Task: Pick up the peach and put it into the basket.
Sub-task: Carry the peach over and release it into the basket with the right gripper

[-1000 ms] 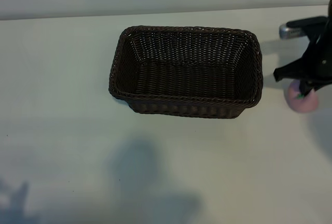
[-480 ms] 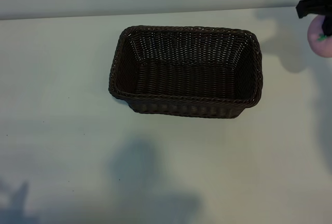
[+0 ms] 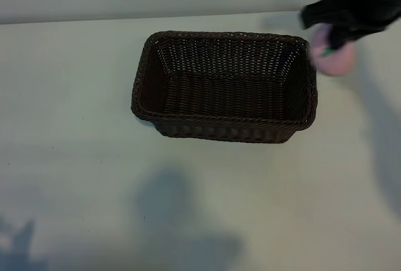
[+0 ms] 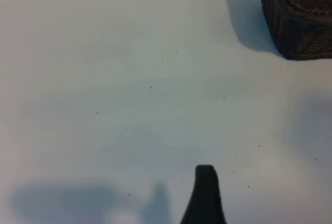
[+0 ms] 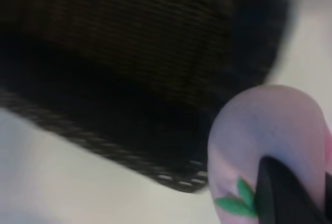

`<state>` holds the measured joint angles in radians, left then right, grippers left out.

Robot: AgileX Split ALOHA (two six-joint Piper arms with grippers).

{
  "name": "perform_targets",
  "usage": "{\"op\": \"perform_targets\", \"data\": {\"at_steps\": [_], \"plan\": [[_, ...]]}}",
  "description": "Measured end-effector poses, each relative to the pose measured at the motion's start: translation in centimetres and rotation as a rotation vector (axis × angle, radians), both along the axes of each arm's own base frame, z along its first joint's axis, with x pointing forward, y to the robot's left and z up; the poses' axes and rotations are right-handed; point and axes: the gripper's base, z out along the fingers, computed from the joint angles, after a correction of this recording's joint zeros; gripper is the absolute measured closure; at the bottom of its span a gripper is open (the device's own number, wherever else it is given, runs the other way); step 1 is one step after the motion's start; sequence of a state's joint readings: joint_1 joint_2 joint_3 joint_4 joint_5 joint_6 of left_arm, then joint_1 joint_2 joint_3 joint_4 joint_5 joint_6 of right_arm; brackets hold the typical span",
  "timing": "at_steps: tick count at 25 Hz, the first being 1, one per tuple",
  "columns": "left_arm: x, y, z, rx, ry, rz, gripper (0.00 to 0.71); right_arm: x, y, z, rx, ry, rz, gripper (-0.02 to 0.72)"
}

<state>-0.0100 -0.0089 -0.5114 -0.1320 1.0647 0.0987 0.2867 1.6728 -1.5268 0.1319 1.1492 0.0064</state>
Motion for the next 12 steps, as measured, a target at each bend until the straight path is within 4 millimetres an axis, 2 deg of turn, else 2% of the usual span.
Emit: {"op": "perform_targets", "data": {"at_steps": [2, 6, 9, 12], "plan": [[0.0, 0.0, 0.0, 0.0, 0.0, 0.0, 0.116, -0.4, 1.9, 0.1, 0.018, -0.026, 0.034, 0.658], [0.0, 0.0, 0.0, 0.0, 0.0, 0.0, 0.116, -0.1, 4.3, -0.5, 0.034, -0.051, 0.074, 0.658], [0.0, 0.0, 0.0, 0.0, 0.0, 0.0, 0.116, 1.1, 5.9, -2.2, 0.037, -0.059, 0.089, 0.658], [0.0, 0.0, 0.0, 0.0, 0.0, 0.0, 0.116, 2.4, 6.9, -4.9, 0.028, -0.04, 0.093, 0.658]]}}
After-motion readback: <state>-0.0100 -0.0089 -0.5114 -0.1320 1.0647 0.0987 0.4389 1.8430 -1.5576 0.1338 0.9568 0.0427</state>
